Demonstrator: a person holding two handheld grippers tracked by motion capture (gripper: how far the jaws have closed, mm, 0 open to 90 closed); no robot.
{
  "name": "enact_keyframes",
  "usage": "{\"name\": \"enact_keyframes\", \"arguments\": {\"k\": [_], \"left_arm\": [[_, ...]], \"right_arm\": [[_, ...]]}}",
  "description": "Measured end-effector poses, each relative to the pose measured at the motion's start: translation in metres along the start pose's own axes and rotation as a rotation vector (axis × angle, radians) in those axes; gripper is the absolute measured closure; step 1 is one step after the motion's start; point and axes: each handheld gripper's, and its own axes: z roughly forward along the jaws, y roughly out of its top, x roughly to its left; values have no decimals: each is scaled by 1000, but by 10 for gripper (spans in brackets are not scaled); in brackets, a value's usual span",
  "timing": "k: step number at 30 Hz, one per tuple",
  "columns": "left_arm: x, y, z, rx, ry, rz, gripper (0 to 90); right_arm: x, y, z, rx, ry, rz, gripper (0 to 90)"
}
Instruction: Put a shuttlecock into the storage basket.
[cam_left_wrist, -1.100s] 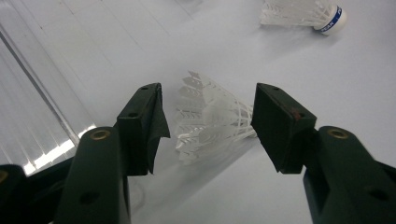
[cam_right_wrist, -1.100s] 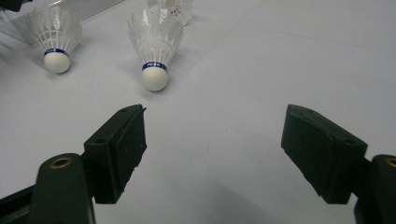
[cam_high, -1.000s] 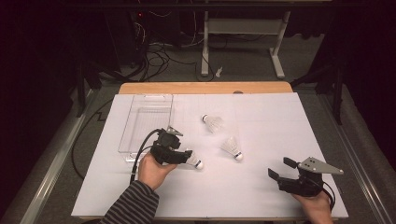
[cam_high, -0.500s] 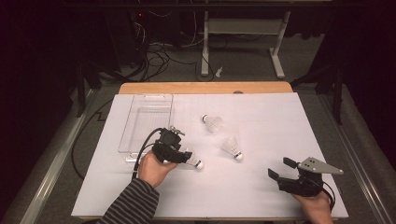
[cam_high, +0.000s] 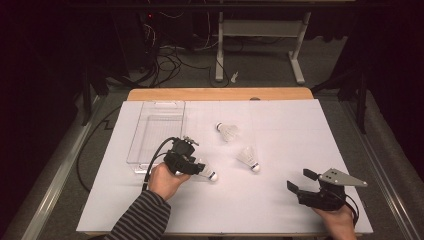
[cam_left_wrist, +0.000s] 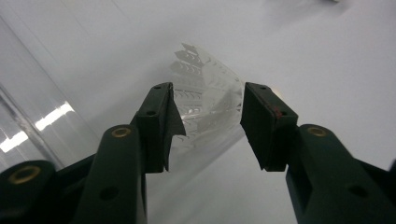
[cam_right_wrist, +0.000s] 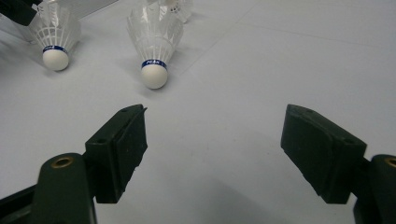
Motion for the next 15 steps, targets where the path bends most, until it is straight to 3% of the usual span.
{"name": "enact_keyframes", "arguments": {"k": [15], "left_arm": [[0,-2,3,42,-13,2,680]], "right_arm": [[0,0,0,4,1,1,231]]}}
